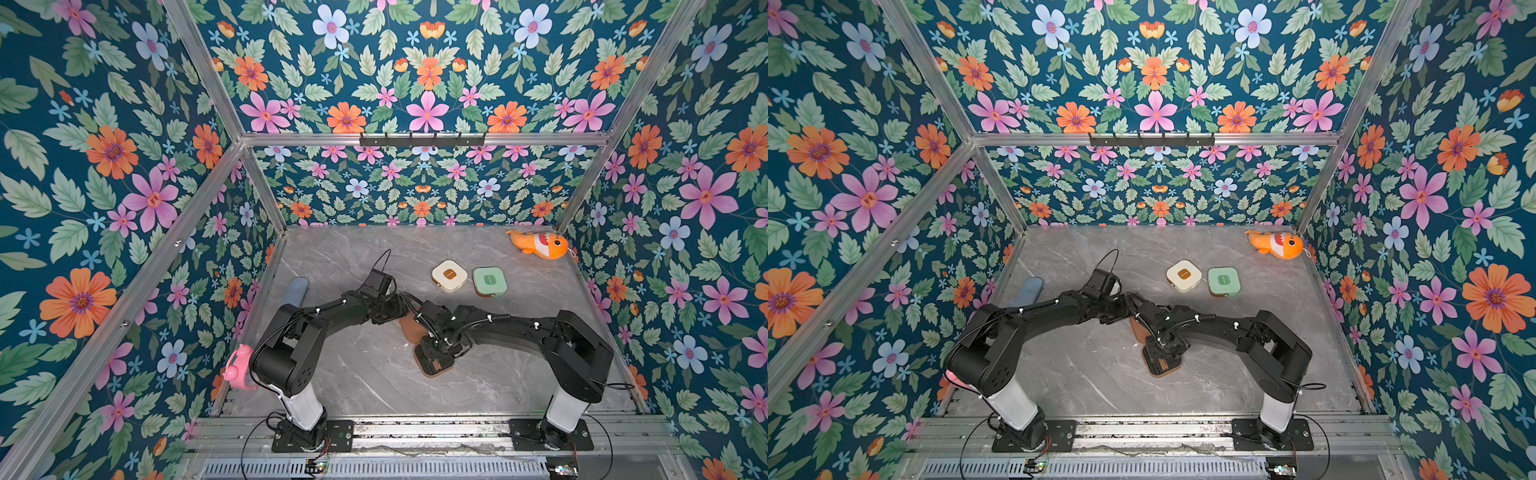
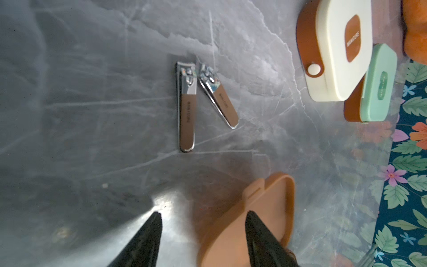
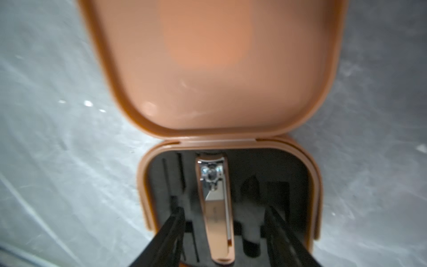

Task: Organize nail clipper sets
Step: Place the nail clipper in the storage box.

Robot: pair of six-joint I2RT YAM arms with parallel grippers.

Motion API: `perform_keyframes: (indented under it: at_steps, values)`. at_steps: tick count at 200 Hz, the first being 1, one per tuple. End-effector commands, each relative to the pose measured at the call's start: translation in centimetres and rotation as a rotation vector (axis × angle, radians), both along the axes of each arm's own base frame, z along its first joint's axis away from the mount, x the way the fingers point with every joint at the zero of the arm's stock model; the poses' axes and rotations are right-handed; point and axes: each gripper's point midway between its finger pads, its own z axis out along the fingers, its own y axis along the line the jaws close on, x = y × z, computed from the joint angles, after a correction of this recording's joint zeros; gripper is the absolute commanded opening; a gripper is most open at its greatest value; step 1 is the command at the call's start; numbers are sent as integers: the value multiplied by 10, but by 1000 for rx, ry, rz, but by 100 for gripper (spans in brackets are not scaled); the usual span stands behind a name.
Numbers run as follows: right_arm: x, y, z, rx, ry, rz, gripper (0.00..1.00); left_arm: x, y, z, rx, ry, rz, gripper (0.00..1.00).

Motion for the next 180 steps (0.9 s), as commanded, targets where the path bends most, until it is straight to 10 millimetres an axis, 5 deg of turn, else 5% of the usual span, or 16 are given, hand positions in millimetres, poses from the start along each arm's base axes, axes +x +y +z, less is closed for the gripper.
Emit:
perform_keyframes:
  at_steps: [1,34,81,141,180]
  values:
    - [2,-3,15,-11,-16,-13,61,-3,6,5,21,-9,-3,62]
    - [6,3,29,17,-32,-5,59,-5,15,14,22,-26,8,62]
    - [0,5,14,15,12,6,27,-14,42,16,28,-28,56,63]
    - [-9,4,-16,-8,76,2,19,-27,65,10,25,-10,90,63]
    - [0,4,11,0,15,15,23,-30,72,15,16,-20,103,63]
